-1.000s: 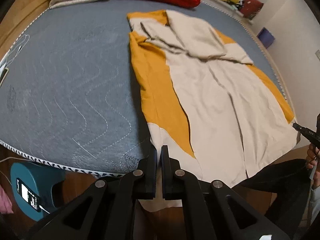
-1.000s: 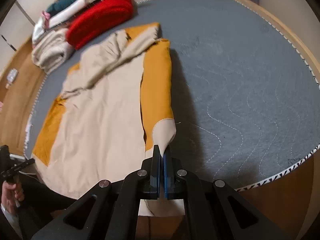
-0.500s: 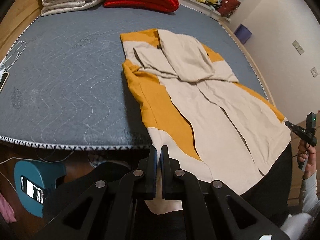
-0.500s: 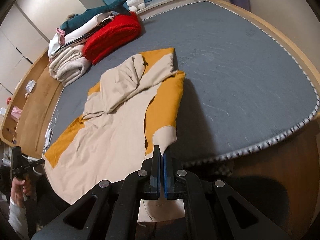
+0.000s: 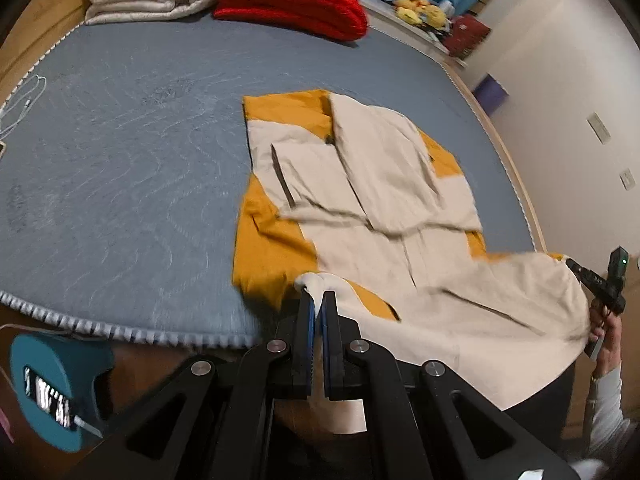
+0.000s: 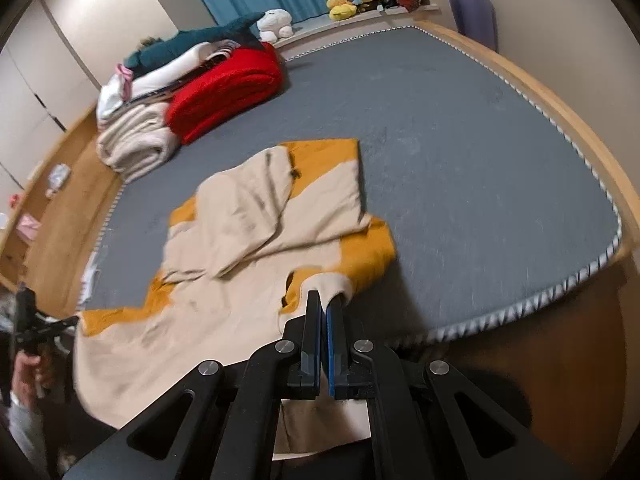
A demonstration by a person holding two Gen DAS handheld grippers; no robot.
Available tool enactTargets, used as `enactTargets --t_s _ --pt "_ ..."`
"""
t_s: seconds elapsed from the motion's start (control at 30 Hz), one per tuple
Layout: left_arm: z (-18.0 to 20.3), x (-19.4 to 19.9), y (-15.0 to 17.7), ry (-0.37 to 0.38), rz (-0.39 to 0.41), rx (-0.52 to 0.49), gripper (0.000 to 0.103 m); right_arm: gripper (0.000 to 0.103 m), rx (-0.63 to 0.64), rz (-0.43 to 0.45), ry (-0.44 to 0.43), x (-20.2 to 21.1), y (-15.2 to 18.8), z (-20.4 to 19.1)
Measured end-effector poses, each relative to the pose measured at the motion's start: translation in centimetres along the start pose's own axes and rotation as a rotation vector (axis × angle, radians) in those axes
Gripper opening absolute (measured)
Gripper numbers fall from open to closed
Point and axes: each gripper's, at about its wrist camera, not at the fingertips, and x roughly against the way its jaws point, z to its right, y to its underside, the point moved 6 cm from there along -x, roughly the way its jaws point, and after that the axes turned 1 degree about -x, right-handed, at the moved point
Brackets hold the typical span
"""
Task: Fold large clothes
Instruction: 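Lift the hem with both tools, fold it toward the hood, release, then press the folded hem edge flat with the left tool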
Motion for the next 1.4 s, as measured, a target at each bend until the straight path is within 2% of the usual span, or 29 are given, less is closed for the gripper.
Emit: enactTargets --t_s 0.17,0.23,0.3,0.43,0.57,0.63,0.73,0.8,0.93,1.03,1.1,1.17,1.27,1.4 --pt "-3.0 -6.1 -6.0 0.046 0.013 0.129 0.002 0.002 0.012 0.008 0.022 -8.0 -5.9 0.5" --pt "-3.8 -8.0 -8.3 0.027 0.025 0.126 0.002 0.002 0.014 -0.005 0.028 -11.4 -8.1 1.0" --pt "-5.2 -10.9 -10.0 0.016 0.004 0.161 0.002 0.002 0.018 -0.023 0.045 -15.0 -10.2 1.2" --pt "-7.8 -16.1 -10.5 -0.009 -0.074 0.236 0.002 0.002 -0.014 -0.074 0.075 -22.1 -12.9 2.2" --pt "-8.0 -17.2 -11.3 -0.008 -0.089 0.25 0.003 0.003 -0.053 -0.157 0.109 -27.2 -13.2 3.3" --pt "-8.1 -17.6 -11.1 0.007 -0.107 0.262 0.009 0.003 -0.028 -0.167 0.132 -28.3 -13.7 3.4" --pt "-8.6 -16.6 -11.2 0.041 -0.08 0.301 0.012 0.013 -0.052 -0.174 0.116 -28.8 -13.7 3.7" --pt "-9.3 -15.0 -11.3 0.041 -0.026 0.324 0.019 0.018 -0.074 -0.155 0.104 -28.3 -13.7 3.9" --pt "-10.3 -12.9 -10.7 0.035 0.035 0.351 0.02 0.035 -0.102 -0.054 0.123 -25.5 -13.9 4.5" --pt "-10.2 -12.8 -9.5 -0.004 0.011 0.315 0.025 0.04 -0.132 -0.002 0.115 -23.6 -13.7 5.1" --pt "-10.0 -13.2 -8.8 -0.032 -0.02 0.281 0.033 0.042 -0.144 0.008 0.109 -23.0 -13.2 5.7" --pt "-9.6 -14.0 -8.4 -0.064 -0.054 0.24 0.037 0.044 -0.123 -0.025 0.118 -23.2 -12.5 5.9" --pt "-9.1 -15.0 -8.4 -0.085 -0.081 0.201 0.043 0.047 -0.075 -0.146 0.086 -25.2 -10.6 5.3" --pt "-8.7 -16.8 -9.0 -0.13 -0.119 0.159 0.047 0.047 0.007 -0.25 0.127 -28.0 -9.0 4.5"
